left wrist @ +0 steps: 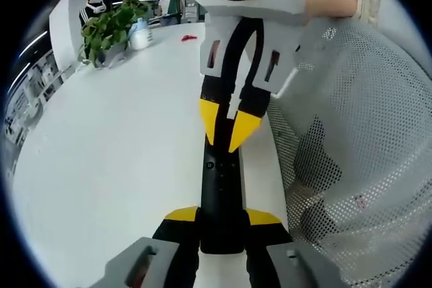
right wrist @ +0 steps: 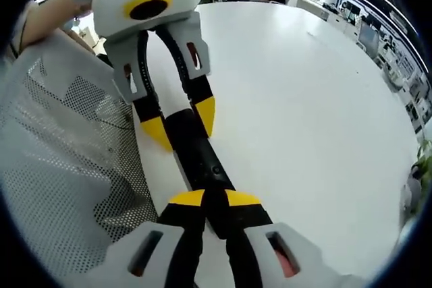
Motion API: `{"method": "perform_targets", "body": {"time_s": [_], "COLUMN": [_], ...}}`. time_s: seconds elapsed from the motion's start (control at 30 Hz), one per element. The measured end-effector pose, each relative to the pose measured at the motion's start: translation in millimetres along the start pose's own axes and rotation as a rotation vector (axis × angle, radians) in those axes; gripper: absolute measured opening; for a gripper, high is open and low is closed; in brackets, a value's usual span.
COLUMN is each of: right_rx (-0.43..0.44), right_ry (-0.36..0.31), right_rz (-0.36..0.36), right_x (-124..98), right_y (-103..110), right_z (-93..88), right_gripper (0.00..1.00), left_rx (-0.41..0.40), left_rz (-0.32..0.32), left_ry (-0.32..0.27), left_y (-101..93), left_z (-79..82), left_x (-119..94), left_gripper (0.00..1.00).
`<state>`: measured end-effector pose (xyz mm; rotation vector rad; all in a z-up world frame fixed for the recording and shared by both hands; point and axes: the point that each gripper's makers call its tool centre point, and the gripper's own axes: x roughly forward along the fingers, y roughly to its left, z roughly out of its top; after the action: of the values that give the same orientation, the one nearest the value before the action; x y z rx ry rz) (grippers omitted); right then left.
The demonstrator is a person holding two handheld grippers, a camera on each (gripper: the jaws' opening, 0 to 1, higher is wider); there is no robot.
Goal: Press the specified remote control buttons in sequence, fully releasing each button before pressing the next.
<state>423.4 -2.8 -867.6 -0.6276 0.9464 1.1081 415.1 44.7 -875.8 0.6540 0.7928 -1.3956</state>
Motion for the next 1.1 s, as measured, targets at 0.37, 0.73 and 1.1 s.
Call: {"method": "perform_targets", "body": {"time_s": [0.37,0.73,1.1], "right_rx": [-0.079,-0.097,-0.13], "right_ry": [0.019,0.034,0.051], "right_rz": [-0.019,-0.022,-0.017], "right_x": [1.4,2.2,3.2], "right_y": [1.5,2.8,5.5], "right_z": [0.5,0.8,1.7], "right_gripper": [0.08,0.05,0.01], "left_rx": [0.008,0.006,0.004], "left_rz": [-0.001,-0.002,-0.003], "left_ry": [0.005,0.005,0.005], "left_y": [-0.3,-0.4,-0.1], "left_z": [0.1,0.3,0.1], "left_x": [-0.1,-0.2,-0.1], "left_gripper": [0.25,0.25,0.25]}}
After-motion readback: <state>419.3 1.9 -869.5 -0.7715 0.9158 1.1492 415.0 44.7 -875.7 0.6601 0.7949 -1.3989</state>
